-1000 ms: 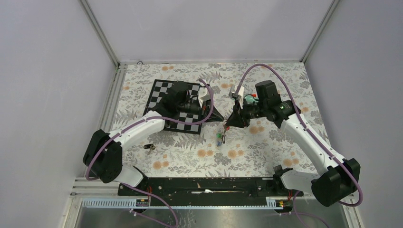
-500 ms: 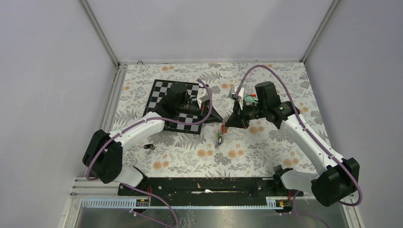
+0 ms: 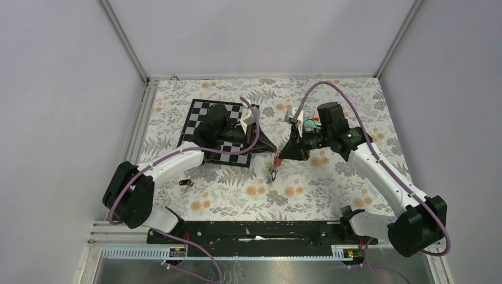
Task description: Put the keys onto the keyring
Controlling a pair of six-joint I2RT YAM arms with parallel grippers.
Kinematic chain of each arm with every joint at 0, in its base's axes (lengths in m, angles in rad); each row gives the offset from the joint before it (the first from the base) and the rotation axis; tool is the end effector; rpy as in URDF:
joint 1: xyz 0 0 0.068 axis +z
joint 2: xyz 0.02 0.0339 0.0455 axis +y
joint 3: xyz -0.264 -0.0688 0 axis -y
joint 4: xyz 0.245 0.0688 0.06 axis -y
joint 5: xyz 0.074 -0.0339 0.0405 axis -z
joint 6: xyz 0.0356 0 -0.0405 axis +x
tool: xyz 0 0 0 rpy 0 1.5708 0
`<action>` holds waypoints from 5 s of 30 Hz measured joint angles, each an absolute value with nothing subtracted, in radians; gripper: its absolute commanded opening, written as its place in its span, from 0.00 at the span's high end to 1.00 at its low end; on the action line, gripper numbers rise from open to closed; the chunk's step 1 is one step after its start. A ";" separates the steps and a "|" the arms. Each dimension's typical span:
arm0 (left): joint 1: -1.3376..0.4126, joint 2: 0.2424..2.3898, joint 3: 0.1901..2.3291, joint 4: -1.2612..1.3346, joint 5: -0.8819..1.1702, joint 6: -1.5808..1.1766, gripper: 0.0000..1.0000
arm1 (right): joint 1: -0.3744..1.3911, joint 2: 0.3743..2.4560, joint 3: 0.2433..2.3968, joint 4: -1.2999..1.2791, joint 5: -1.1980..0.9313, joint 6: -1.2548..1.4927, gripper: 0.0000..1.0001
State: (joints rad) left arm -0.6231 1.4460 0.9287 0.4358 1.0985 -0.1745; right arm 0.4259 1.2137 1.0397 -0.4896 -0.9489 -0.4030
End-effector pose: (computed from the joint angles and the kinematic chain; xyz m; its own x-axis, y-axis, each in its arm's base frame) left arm 0.2411 -0.2123 0.2991 -0.2363 0.0726 -0.9690 0.9598 -0.1380 -0.2444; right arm 0.2194 0.1313 0.3192 -0.1929 -0.3384 -0.9210 -0.9778 0.1449 0.1516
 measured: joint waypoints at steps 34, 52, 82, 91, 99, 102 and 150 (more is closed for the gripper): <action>-0.612 1.441 0.889 0.572 1.134 -0.244 1.00 | 0.418 1.204 1.083 -0.545 -0.955 -0.453 0.85; -0.611 1.441 0.874 0.628 1.149 -0.286 1.00 | 0.418 1.238 1.048 -0.470 -1.016 -0.404 0.89; -0.609 1.441 0.873 0.707 1.148 -0.358 1.00 | 0.418 1.189 1.083 -0.514 -0.991 -0.504 0.55; -0.609 1.442 0.873 0.711 1.148 -0.367 1.00 | 0.418 1.208 1.084 -0.473 -1.013 -0.474 0.60; -0.609 1.443 0.867 0.714 1.148 -0.367 1.00 | 0.418 1.214 1.084 -0.457 -1.015 -0.456 0.86; -0.607 1.445 0.865 0.717 1.142 -0.367 1.00 | 0.419 1.214 1.084 -0.458 -1.020 -0.444 1.00; -0.678 1.581 1.163 -0.009 1.103 0.317 0.73 | 0.489 1.344 1.328 -0.884 -0.688 -0.582 1.00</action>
